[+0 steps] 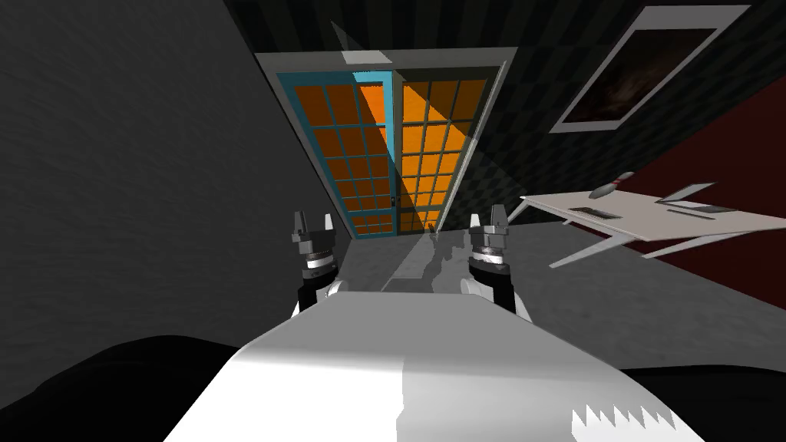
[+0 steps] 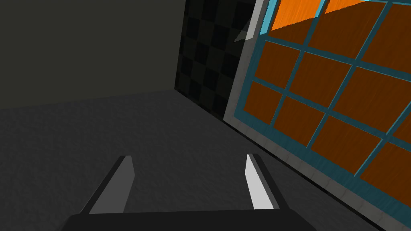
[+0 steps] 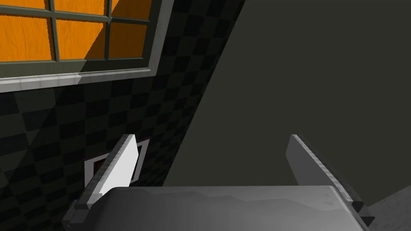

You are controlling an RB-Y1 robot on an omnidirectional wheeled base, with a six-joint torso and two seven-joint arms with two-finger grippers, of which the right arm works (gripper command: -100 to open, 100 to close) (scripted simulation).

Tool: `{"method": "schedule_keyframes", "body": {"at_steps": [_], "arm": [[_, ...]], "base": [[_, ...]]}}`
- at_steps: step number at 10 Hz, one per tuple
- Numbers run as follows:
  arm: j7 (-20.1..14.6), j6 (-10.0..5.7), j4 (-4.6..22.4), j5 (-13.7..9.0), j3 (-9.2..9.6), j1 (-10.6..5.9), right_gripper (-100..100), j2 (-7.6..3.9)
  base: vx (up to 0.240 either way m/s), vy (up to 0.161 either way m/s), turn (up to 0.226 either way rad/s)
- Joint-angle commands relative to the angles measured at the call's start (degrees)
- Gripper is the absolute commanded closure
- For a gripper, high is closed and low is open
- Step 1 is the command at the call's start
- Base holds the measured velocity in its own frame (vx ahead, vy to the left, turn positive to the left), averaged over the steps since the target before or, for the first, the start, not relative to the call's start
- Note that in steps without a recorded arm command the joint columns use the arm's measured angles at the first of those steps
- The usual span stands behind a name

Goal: Pull the door open

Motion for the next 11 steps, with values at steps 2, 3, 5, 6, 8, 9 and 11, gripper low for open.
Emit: {"method": "schedule_keyframes", "body": {"at_steps": [2, 3, 5, 6, 8, 9, 11], "arm": [[-2.82, -0.77, 2.81, -1.66, 0.6, -0.55, -100, -0.96], [-3.87, -1.06, 3.85, -2.28, 0.82, -0.76, -100, -1.3], [-6.09, -1.67, 6.07, -3.58, 1.29, -1.19, -100, -1.92], [-7.6, -2.08, 7.56, -4.47, 1.61, -1.49, -100, -2.34], [-9.45, -2.58, 9.4, -5.56, 2.0, -1.86, -100, -2.8], [-10.39, -2.84, 10.34, -6.11, 2.21, -2.04, -100, -3.03], [-12.28, -3.36, 12.22, -7.23, 2.61, -2.42, -100, -3.5]], "base": [[0.129, 0.015, 0.081], [0.171, 0.01, 0.046], [0.162, 0.024, 0.08], [0.141, 0.034, 0.064], [0.119, 0.0, 0.061], [0.093, 0.011, 0.057], [0.093, 0.015, 0.06]]}}
